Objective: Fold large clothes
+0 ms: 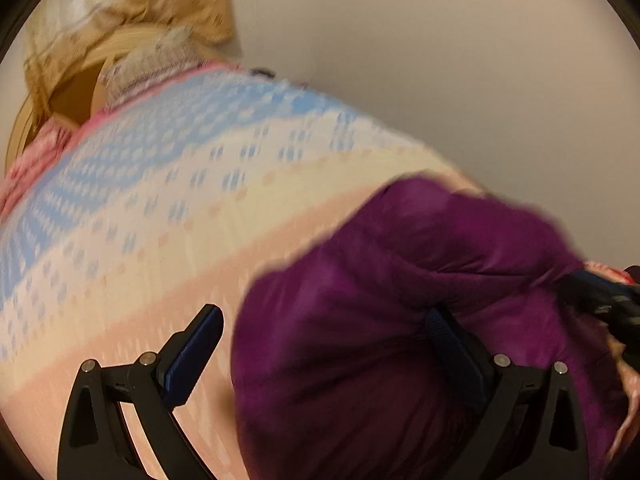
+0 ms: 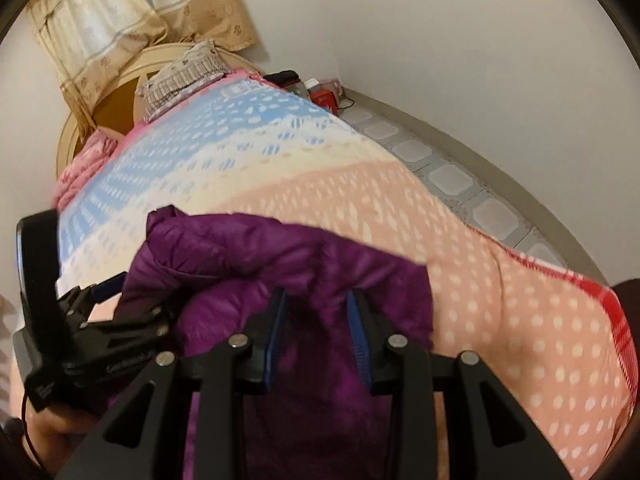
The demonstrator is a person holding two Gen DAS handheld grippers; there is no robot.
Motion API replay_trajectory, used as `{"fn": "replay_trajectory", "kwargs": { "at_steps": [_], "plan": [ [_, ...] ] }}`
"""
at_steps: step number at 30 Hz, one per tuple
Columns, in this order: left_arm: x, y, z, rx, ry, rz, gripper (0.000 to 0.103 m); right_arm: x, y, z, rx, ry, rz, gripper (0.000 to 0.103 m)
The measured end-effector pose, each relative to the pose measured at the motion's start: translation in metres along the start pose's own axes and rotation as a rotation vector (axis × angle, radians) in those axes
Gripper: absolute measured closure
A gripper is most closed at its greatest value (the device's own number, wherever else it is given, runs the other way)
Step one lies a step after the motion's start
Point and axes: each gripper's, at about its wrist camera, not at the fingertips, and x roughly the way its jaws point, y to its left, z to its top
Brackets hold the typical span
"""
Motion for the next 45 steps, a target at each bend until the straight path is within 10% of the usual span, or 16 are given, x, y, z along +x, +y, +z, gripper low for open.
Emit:
{"fn": "replay_trajectory", "kwargs": {
  "at_steps": [17, 30, 38, 45],
  "plan": [
    [0.056, -0.002, 0.013, -0.068, 0.129, -0.026, 0.001, 0.051, -0.019, -0.004, 0.088, 0.014, 0.001, 0.067],
    [-0.096, -0.002, -0.062, -0.003, -0.010, -0.082, 0.001, -0.099, 0.016, -0.071, -0.039, -0.108, 0.051, 0.058],
    [-0.118, -0.015, -0.113, -0.016, -0.006, -0.054, 0.001, -0.082, 0.013, -0.136, 0.039, 0.037, 0.041, 0.057],
    [-0.190, -0.017, -0.137, 0.037, -0.141, -0.067, 0.001, -0.135, 0.010, -0.146, 0.091, -0.072, 0.079, 0.055]
  ]
}}
